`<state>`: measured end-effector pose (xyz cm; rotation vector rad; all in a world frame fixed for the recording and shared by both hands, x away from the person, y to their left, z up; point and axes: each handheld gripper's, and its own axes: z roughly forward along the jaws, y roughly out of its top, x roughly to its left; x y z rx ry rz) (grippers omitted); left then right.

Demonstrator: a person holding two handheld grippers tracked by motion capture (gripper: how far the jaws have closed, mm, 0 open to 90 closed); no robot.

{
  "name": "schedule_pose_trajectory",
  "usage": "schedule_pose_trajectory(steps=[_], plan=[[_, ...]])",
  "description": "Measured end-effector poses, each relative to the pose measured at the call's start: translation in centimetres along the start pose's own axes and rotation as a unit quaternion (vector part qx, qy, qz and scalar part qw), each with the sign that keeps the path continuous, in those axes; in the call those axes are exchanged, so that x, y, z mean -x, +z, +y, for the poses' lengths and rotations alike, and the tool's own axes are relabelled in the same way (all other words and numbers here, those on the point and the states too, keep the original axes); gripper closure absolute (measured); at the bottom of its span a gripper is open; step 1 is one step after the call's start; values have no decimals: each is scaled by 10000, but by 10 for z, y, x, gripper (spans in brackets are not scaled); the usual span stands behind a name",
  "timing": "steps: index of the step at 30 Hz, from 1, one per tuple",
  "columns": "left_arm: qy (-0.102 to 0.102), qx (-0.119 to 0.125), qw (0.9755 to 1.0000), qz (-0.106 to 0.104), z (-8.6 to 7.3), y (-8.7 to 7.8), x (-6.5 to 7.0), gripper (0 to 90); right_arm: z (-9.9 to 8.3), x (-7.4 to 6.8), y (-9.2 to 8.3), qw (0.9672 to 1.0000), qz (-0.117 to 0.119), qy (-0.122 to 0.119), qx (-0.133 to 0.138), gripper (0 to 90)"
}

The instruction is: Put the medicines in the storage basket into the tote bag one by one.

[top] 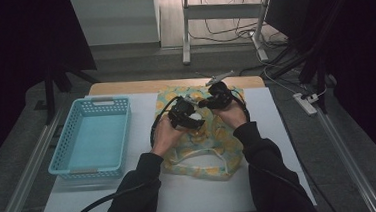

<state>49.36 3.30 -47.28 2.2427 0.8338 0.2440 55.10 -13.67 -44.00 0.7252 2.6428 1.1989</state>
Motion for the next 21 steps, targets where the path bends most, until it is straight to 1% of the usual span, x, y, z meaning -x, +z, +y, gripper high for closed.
schedule_pose_trajectory(steps=[3, 6, 9, 14, 18, 21], plan=[[9, 56, 10000, -18, 0, -5, 1, 341, -1, 0, -1, 10000, 7, 3, 33, 892], [-32, 187, 9997, -136, 1, -12, 2, 306, -1, 1, -2, 10000, 9, 28, 36, 893], [-76, 248, 9991, -325, 1, -18, 3, 267, -2, 2, -2, 10000, 11, 36, 50, 893], [9, 280, 9985, -462, 1, -30, 7, 198, -3, 2, -3, 10000, 5, 37, 37, 893], [-59, 373, 9973, -624, -2, -38, 9, 150, -2, 1, -4, 10000, 5, 34, 31, 893], [-96, 377, 9971, -655, -4, -42, 11, 110, -2, 1, -4, 10000, 7, 34, 19, 892]])
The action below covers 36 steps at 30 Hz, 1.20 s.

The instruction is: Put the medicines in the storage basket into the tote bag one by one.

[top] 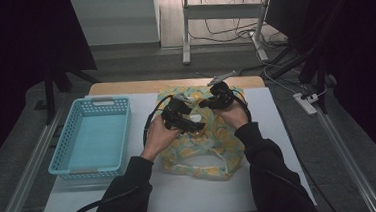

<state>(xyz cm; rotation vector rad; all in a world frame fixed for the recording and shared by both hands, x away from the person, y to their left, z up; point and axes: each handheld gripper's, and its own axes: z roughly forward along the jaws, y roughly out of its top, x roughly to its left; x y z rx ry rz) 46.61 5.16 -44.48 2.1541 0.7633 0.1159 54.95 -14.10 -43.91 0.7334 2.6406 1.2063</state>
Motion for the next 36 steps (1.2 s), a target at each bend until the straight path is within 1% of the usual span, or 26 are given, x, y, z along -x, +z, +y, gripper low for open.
schedule_pose_trajectory(steps=[3, 5, 8, 9, 13, 15, 18, 20, 21, 23, 25, 29, 32, 36], plan=[[5, -40, 9998, -178, -3, -3, 4, 39, 0, 0, 0, 10000, -5, -8, -8, 893], [6, 16, 9997, -225, -6, -5, 6, 19, -1, 0, 0, 10000, -8, -5, -12, 892], [-14, 103, 9991, -400, -9, -10, 8, 0, -2, 0, 0, 10000, -10, -9, -18, 892], [11, 102, 9990, -440, -10, -12, 9, 0, -2, 0, 0, 10000, -5, -12, -29, 892], [154, 37, 9989, -445, -15, -16, 16, 2, -3, 0, 0, 10000, -8, -6, -31, 892], [185, 27, 9988, -455, -18, -17, 20, 2, -3, -1, -1, 10000, -13, -13, -38, 892], [244, 45, 9987, -456, -23, -19, 23, 2, -3, -1, -1, 10000, -13, -22, -47, 892], [375, 89, 9984, -406, -28, -20, 27, 7, -3, -1, -1, 10000, -12, -33, -47, 892], [391, 108, 9983, -408, -30, -20, 28, 5, -3, -2, -1, 10000, -14, -35, -52, 892], [387, 122, 9983, -419, -35, -21, 30, 4, -3, -2, -1, 10000, -11, -40, -45, 892], [383, 134, 9986, -338, -39, -21, 32, 0, -3, -2, 0, 10000, -7, -41, -49, 892], [380, 161, 9987, -312, -46, -20, 34, 0, -3, -3, 1, 10000, 1, -50, -26, 892], [388, 48, 9988, -283, -50, -19, 34, 0, -3, -3, 1, 10000, 16, -29, -26, 892], [309, -44, 9991, -271, -54, -17, 35, 0, -3, -4, 1, 10000, 44, -39, -30, 892]])
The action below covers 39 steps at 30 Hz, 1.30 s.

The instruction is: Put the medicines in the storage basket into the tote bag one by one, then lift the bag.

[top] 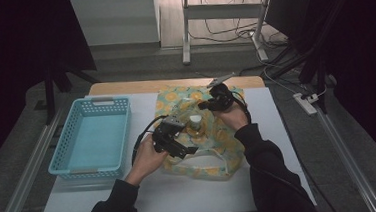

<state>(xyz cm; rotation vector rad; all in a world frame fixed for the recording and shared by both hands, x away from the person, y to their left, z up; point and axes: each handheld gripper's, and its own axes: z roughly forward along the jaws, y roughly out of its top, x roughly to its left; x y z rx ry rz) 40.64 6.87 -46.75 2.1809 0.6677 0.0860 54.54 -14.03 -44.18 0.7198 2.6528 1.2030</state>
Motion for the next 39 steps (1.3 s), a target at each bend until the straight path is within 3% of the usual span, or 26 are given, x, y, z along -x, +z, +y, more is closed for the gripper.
schedule_pose_trajectory(steps=[7, 12, 14, 28, 32, 35, 37, 39], plan=[[-49, -69, 9998, 153, -7, 8, 2, 0, -1, 0, -1, 10000, 11, 14, 21, 893], [-128, -57, 9999, 24, -13, 15, -1, 0, -1, 0, -1, 10000, 16, 2, 25, 892], [-41, -157, 9999, 51, -15, 19, -1, 0, -1, -1, -1, 10000, 20, 14, 29, 892], [24, -644, 9979, 68, -32, 50, -3, 5, -3, -2, -1, 10000, 26, 7, 18, 892], [176, -750, 9966, 279, -35, 54, -3, 70, -3, -2, -1, 10000, 28, 9, 6, 892], [220, -873, 9954, 322, -37, 57, -4, 151, -3, -2, -1, 10000, 23, 9, 1, 892], [346, -913, 9941, 471, -37, 57, -2, 225, -3, -2, -1, 10000, 23, 8, -5, 892], [333, -916, 9941, 481, -36, 55, -2, 318, -3, -2, -1, 10000, 24, 7, -7, 892]])
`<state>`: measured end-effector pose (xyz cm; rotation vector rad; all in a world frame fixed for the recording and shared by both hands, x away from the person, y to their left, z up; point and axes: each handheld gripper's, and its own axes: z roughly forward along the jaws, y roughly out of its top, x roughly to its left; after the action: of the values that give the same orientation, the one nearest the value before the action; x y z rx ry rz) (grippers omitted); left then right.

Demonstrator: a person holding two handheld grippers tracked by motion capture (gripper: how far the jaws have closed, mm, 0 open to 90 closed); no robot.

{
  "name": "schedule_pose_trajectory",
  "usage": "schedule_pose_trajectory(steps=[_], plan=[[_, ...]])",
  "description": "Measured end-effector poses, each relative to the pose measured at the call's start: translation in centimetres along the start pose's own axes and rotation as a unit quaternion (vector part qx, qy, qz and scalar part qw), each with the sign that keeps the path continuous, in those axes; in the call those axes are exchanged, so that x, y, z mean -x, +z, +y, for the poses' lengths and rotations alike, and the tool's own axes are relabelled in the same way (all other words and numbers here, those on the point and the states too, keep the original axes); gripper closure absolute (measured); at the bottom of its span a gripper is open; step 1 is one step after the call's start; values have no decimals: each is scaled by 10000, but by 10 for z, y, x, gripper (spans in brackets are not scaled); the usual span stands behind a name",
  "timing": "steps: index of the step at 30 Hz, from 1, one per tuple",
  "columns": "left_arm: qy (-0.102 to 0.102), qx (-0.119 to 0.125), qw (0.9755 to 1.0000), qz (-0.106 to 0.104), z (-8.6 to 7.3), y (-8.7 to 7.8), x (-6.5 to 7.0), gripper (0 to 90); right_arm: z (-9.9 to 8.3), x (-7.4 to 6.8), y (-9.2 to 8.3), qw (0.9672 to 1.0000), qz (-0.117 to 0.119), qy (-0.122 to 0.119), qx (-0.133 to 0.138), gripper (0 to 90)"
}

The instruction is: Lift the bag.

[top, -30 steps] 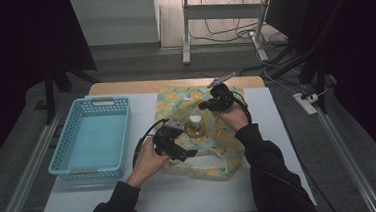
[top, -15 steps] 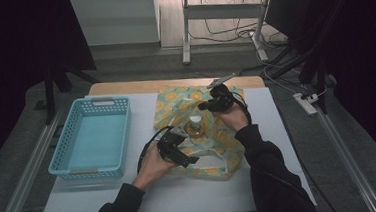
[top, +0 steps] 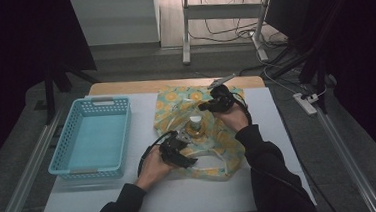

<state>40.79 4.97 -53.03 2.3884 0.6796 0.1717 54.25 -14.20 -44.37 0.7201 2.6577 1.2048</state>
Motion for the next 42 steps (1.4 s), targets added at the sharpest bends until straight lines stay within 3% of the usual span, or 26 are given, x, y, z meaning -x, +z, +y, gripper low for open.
schedule_pose_trajectory(steps=[3, 9, 14, 17, 23, 42], plan=[[-135, -45, 9999, 28, 1, -2, -1, 488, 0, 0, 0, 10000, 3, -13, -2, 892], [-99, -126, 9999, -31, 2, -4, 1, 727, -1, -1, 0, 10000, 9, 10, 8, 892], [-483, -237, 9984, -177, 5, -4, -1, 891, 1, -1, -2, 10000, 11, 29, 35, 893], [-683, -164, 9972, -257, 3, -5, -5, 897, 2, -2, -3, 10000, 18, 15, 49, 893], [-838, 107, 9956, -400, 4, -18, -11, 900, 1, -4, -6, 9999, 79, 13, 105, 893], [-888, 694, 9930, -358, 24, -75, -22, 900, 20, -21, -30, 9992, 180, -232, 270, 894]])
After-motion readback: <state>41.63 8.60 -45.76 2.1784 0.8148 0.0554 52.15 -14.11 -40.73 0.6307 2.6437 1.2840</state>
